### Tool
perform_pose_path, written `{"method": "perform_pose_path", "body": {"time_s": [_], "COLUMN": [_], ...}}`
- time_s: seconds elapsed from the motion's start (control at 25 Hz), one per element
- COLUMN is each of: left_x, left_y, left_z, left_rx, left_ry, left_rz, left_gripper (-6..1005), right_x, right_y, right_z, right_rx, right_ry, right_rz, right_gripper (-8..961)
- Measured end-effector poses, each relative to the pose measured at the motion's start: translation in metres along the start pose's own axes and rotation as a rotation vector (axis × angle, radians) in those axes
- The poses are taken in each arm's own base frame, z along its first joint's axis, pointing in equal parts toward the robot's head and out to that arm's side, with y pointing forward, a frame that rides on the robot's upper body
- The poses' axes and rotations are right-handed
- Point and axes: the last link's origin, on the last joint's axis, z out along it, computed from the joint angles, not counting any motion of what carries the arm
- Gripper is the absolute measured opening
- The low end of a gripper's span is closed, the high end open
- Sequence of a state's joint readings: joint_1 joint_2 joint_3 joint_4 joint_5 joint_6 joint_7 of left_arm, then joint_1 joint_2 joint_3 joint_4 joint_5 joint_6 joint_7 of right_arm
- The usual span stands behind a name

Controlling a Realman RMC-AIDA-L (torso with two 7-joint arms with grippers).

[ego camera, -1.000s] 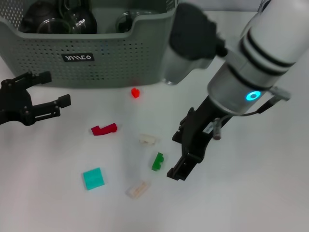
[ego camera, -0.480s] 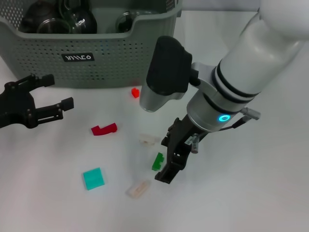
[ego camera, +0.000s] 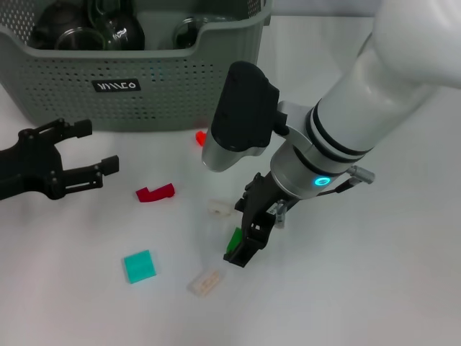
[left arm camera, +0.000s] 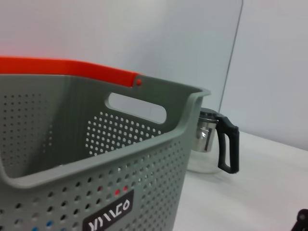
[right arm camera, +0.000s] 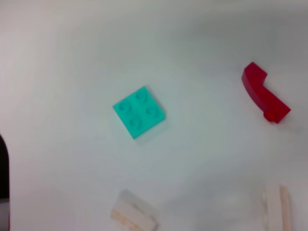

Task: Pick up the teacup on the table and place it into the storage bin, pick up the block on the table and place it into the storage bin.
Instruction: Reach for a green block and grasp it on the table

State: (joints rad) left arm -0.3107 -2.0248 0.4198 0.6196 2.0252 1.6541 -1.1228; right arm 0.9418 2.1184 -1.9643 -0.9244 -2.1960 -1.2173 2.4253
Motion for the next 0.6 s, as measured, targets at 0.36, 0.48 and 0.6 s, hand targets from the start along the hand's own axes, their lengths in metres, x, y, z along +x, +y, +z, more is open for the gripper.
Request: {"method": "perform_pose_path", "body": {"time_s": [0.36,0.48,0.6], "left_x": [-0.007,-0.008,-0.008], "left_y": [0.002,0.002,0.003], "left_z": [0.003,0.003,0.003], "left_rx": [-0.012,-0.011,-0.011], "left_ry": [-0.048,-0.049,-0.05], "left_rz": [-0.002,-0.004,-0.006], "left_gripper": [872,872,872], "right_x": [0.0,0.001,0.002], "right_y": [0.0,0.002,0.002], "right_z": [0.009,0.011,0.011], "right_rx": [0.011,0.002,0.001], "right_ry": [-0.016,-0.014,-0.014], "right_rz": [0.005,0.009,0.013], "right_gripper": [939,937,935]}}
